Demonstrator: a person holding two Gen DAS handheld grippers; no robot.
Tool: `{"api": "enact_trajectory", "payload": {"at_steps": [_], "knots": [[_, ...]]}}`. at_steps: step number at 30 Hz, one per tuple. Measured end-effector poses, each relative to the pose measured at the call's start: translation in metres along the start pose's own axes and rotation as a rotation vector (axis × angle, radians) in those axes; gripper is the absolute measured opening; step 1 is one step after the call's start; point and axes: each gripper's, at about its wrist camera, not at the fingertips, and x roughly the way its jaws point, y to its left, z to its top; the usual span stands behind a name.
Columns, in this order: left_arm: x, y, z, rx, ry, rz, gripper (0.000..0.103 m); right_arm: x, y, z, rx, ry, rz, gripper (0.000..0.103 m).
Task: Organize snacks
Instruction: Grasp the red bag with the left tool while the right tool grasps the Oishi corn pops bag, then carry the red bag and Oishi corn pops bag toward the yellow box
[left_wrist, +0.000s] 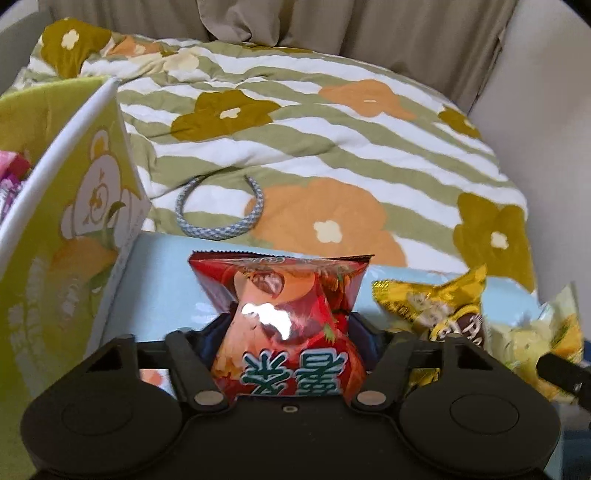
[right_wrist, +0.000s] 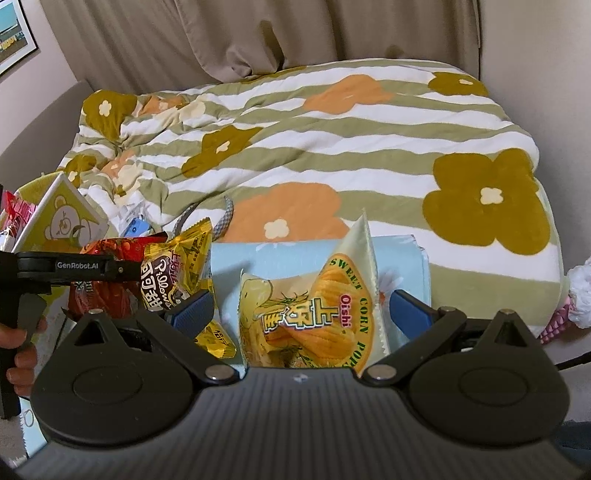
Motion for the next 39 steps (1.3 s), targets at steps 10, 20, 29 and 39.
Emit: {"api": "enact_trajectory", "payload": {"at_steps": [10,20,29,39], "knots": [[-0.017,0.002,-0.015,0.022,-0.016,-0.005,0.066,0.015,0.003,-0.004,-0.037,0.033,-0.006,0.103],[-0.039,-0.001,-0.027,0.058,-0.058,0.019,0.066,0.013,0.002,-0.014,-0.04,0.052,-0.01,0.085],[-0.073,0.004,-0.035,0.057,-0.121,0.033,0.066,-0.024,0.011,-0.015,-0.041,-0.019,-0.036,0.08],[-0.162,0.018,-0.034,0.037,-0.268,0.018,0.066,-0.084,0.058,0.009,-0.087,-0.112,0.006,0.08]]}}
